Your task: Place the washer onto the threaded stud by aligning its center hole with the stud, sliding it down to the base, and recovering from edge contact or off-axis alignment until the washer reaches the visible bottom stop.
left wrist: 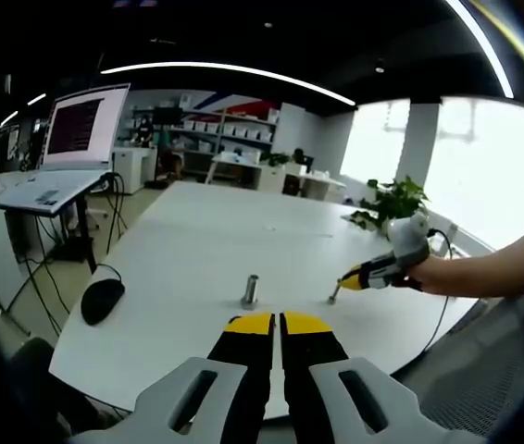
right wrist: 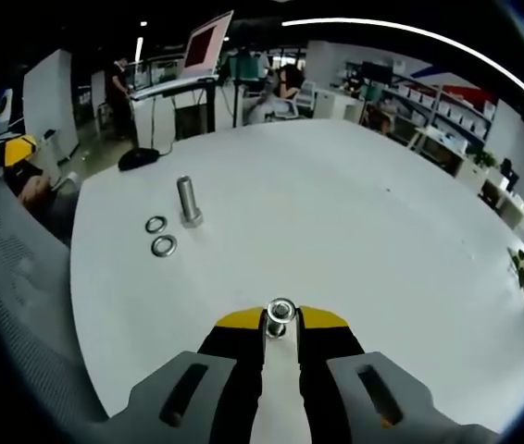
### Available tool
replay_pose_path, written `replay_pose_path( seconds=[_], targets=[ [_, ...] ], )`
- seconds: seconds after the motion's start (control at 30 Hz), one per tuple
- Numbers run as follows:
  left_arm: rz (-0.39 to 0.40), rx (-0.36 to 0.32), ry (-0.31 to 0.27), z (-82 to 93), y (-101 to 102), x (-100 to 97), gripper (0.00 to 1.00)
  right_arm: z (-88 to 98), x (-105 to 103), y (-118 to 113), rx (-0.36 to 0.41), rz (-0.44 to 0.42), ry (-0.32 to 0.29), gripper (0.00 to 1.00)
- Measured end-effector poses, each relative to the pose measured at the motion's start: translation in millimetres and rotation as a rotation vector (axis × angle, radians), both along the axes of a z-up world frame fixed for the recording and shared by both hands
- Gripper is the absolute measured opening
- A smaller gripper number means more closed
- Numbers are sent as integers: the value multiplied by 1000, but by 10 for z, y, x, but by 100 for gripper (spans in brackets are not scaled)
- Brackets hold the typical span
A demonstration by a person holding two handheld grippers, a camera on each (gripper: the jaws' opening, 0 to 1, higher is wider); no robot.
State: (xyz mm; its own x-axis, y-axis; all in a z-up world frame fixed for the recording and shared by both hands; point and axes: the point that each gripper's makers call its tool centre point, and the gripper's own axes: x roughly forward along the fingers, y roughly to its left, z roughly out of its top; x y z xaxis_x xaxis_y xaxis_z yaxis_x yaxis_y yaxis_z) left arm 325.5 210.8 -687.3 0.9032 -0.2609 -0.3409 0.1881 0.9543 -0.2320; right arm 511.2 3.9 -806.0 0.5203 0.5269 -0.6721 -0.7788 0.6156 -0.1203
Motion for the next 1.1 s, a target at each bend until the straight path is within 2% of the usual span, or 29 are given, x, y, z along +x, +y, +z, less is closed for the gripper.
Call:
replay_pose_path(
  seconds=[0.7,1.1],
  targets=[
    [3,-1,0,2,4,0,0,-345,-74,-21,-76,40,38,14],
    [-1,1,5,-4,-2,-1,0,-430,-94,-57,-92,43,57,14]
  ],
)
